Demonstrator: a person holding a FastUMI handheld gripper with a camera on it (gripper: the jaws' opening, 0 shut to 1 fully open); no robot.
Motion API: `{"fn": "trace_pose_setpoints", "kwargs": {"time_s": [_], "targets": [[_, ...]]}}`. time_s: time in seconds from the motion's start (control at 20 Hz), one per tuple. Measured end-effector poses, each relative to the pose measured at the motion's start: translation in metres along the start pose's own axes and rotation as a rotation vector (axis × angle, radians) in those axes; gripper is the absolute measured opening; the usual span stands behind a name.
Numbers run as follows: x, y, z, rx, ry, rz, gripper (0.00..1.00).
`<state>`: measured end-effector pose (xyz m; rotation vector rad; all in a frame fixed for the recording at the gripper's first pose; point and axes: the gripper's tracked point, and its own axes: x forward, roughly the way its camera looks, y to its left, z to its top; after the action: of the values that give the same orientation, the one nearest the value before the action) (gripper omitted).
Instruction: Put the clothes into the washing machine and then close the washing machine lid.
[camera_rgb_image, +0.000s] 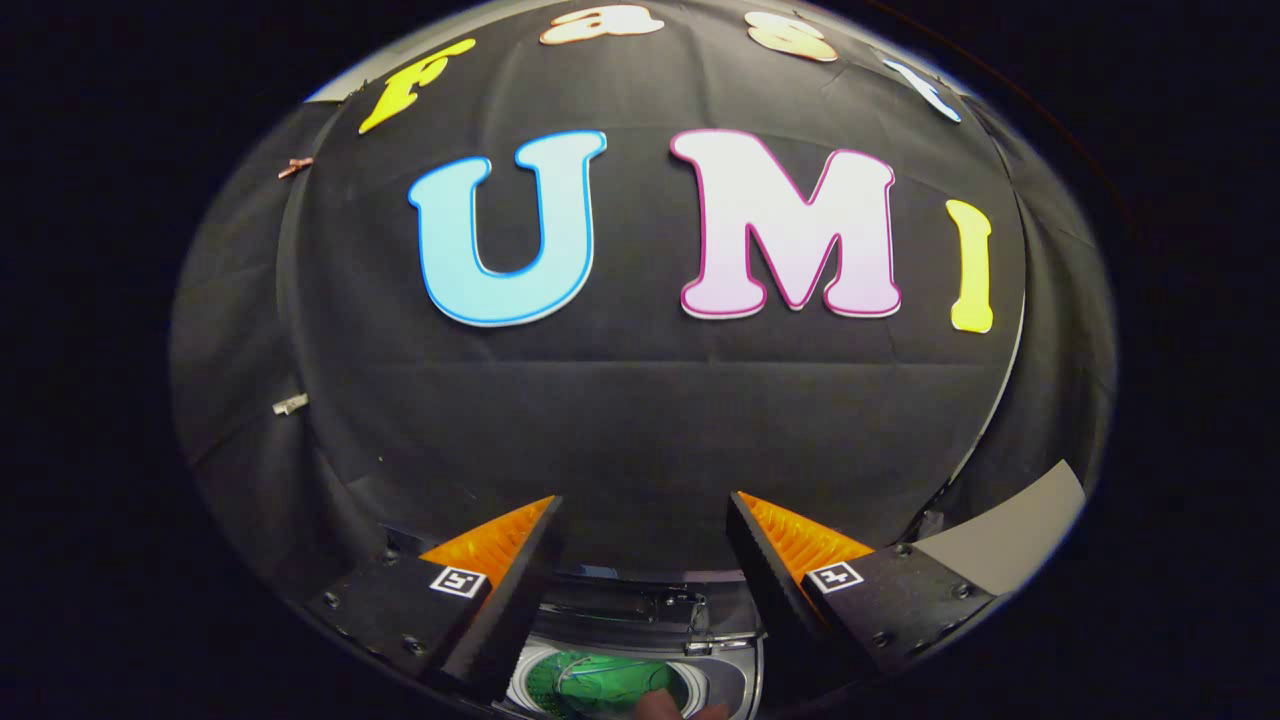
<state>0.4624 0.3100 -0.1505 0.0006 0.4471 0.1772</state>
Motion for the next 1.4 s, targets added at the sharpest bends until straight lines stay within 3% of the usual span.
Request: {"fn": "trace_pose_setpoints", "kwargs": {"time_s": [0.3, 0.65, 1.4], "targets": [[0.026, 0.005, -0.044, -0.038, 0.125, 0.023, 1.00], [0.027, 0.011, -0.045, 0.018, 0.078, 0.083, 1.00], [-0.032, 0.012, -0.068, 0.007, 0.079, 0.121, 1.00]]}}
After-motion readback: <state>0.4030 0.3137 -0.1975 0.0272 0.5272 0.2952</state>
